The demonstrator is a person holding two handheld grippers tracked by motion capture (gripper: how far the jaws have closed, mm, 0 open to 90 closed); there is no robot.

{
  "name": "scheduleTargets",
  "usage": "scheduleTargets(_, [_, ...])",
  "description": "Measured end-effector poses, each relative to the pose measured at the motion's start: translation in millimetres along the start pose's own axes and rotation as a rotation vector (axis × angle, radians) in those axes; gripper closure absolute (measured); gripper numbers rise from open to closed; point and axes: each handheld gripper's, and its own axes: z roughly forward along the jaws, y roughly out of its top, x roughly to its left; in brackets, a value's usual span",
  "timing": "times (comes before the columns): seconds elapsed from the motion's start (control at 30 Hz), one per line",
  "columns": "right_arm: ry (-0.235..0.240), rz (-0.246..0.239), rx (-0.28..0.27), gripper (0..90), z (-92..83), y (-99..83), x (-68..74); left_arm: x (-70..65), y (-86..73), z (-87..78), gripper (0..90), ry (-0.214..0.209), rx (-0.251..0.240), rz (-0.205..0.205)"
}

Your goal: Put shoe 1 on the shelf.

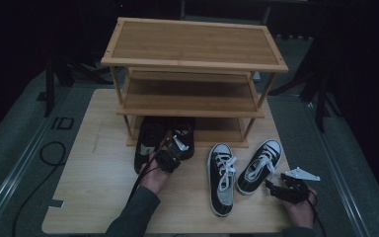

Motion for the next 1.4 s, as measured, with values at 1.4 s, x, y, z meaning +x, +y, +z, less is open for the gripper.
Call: scheduleTargets(1.4, [0.002,-0.001,0.001,26.2,0.3,0.3,0.0,7.3,-5.1,-13.5,87.6,-0.041,0.009,0.014])
